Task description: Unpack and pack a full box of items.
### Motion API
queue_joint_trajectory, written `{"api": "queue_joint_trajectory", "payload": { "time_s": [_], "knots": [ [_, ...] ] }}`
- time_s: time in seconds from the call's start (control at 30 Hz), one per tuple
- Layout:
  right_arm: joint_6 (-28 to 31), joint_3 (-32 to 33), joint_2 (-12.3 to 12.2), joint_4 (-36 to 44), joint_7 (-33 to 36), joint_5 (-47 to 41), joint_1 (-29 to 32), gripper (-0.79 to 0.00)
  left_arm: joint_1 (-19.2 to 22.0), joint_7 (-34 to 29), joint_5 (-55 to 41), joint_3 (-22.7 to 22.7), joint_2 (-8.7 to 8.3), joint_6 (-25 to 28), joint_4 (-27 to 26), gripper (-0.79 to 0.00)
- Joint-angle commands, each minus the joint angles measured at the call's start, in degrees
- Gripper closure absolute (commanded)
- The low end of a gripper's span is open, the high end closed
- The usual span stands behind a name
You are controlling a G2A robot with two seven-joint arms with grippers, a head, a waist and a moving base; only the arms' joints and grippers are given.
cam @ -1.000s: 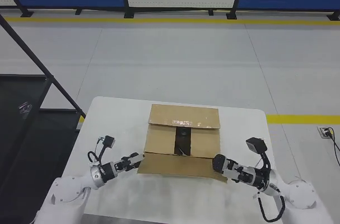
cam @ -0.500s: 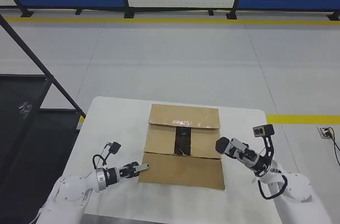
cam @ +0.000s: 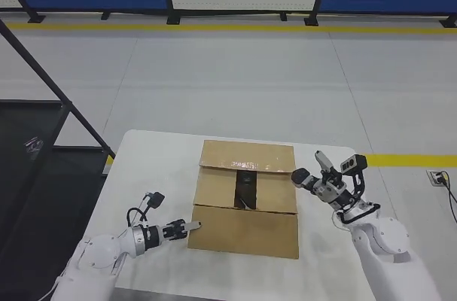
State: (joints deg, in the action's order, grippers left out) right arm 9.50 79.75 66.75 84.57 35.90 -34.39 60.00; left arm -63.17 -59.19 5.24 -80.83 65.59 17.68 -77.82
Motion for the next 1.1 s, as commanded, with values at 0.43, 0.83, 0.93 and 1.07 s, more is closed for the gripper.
{"api": "queue_joint_trajectory", "payload": {
  "time_s": [0.43, 0.83, 0.93, 1.07],
  "knots": [
    [-13.82, -4.1, 0.61, -4.58, -4.75, 3.4, -4.78, -0.785, -0.67, 4.8, 2.2, 1.82, -0.31, -1.15, -0.78, -0.785],
    [-11.56, -10.33, 3.75, -6.44, -28.85, 4.09, -11.82, -0.785, -0.4, 5.88, 2.14, 2.81, -0.7, -1.35, -1.32, -0.785],
    [-12.01, -13.54, 5.1, -7.19, -37.09, 5.55, -14.88, -0.785, -0.41, 6.09, 2.22, 3.09, -0.79, -1.34, -1.43, -0.785],
    [-14.01, -18.3, 7.12, -10.96, -43.4, 7.16, -21.07, -0.785, -0.31, 6.07, 2.4, 3.61, -0.9, -1.45, -1.47, -0.785]
  ]
}}
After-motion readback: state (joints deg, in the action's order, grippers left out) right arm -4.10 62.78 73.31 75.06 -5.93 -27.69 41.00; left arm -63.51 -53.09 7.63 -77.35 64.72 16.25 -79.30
